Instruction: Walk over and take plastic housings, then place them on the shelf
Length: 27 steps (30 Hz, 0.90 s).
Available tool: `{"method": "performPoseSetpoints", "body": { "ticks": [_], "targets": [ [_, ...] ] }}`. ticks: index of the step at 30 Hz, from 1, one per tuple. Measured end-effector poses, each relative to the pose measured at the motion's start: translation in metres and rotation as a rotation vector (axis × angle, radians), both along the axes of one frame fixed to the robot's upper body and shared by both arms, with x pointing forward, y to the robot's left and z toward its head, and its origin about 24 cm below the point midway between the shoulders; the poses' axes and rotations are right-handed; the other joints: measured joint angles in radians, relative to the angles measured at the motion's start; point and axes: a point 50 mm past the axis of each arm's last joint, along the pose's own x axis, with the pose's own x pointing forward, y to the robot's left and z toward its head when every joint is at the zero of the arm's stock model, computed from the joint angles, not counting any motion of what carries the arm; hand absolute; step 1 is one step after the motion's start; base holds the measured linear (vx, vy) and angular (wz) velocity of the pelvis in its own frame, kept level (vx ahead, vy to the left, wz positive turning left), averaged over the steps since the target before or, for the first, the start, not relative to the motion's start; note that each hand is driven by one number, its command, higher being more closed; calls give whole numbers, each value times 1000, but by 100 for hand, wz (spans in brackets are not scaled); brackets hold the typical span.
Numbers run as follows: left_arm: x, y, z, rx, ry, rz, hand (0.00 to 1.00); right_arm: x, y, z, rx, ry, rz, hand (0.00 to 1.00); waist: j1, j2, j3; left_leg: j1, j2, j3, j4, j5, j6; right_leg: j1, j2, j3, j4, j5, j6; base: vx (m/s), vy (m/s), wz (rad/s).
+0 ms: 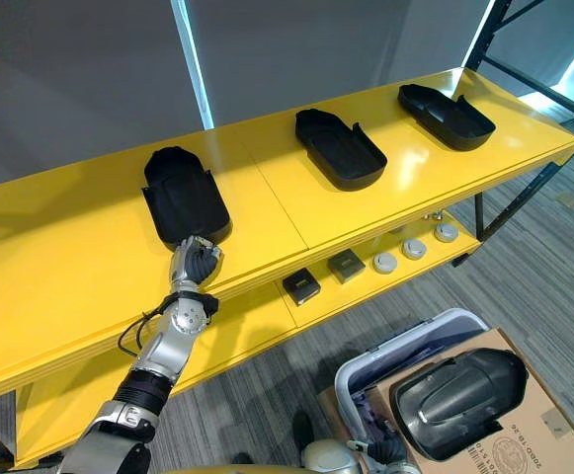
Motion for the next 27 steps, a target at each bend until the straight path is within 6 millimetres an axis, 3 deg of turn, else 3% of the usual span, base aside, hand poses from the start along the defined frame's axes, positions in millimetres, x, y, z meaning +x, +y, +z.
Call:
{"method": "performPoseSetpoints", "body": {
  "ticks": [4,6,8,10,13,15,18,20,21,22,25,26,27],
  "targets": [
    [-6,-11,46,-36,-211,-58,100,0,0,0,-1,0,1,0,3,3,2,2,0,-8,1,0,-1,6,-2,-11,0,0,0,-26,4,7],
    [-22,-17,80,-82,-402,-121,100,0,-2,0,-4,2,2,0,7,8,3,-2,-1,-22,2,0,0,8,-4,-18,0,-1,1,-21,9,9],
    [-33,-15,95,-116,-491,-127,100,-1,-3,0,-7,6,2,0,14,11,5,-2,-2,-30,1,-2,-2,8,-4,-23,0,-2,1,-25,6,8],
    [-47,-4,107,-137,-581,-98,100,-2,-4,-1,-11,15,1,0,34,16,7,-4,-2,-36,2,0,2,10,-4,-26,0,-3,1,-25,2,11],
    [-69,40,116,-184,-694,83,100,-5,-7,-2,-15,29,-5,0,40,24,12,3,-1,-78,3,1,3,38,-7,-66,0,-13,-5,-25,5,40],
    [-86,80,109,-238,-741,287,100,-10,-10,-3,-17,46,-24,0,76,29,12,12,0,-100,3,1,3,57,-8,-86,0,-20,-5,-23,-3,30],
    [-111,113,88,-298,-719,490,100,-13,-12,-5,-20,59,-42,0,92,30,12,11,-1,-132,2,1,2,69,-12,-116,0,-29,-2,-27,-4,36],
    [-138,132,54,-359,-620,664,100,-17,-11,-6,-20,70,-51,0,119,25,9,10,0,-144,-1,-1,-1,76,-13,-133,0,-37,-5,-14,-3,25],
    [-144,135,45,-371,-585,700,100,-16,-11,-6,-20,68,-52,0,129,24,8,10,0,-146,-1,-1,-1,76,-14,-136,0,-39,-6,-5,-3,15],
    [-154,138,25,-400,-505,755,100,-16,-11,-5,-21,66,-56,0,147,20,6,8,1,-147,0,-6,5,78,-14,-141,0,-40,-5,1,-1,18],
    [-172,136,-30,-507,-255,849,100,-2,-6,1,-10,5,-65,0,164,9,-1,5,3,-141,14,-15,14,87,-19,-165,1,-48,-2,3,7,16],
    [-175,134,-47,-532,-162,854,0,4,-6,4,-10,-20,-61,0,169,5,-3,4,5,-137,26,-26,14,93,-20,-166,1,-50,0,9,20,9],
    [-180,128,-71,-560,-25,841,0,6,-3,4,-8,-18,-74,0,169,0,-9,6,6,-137,43,-28,8,104,-23,-174,5,-54,4,9,20,8]
  ]
}}
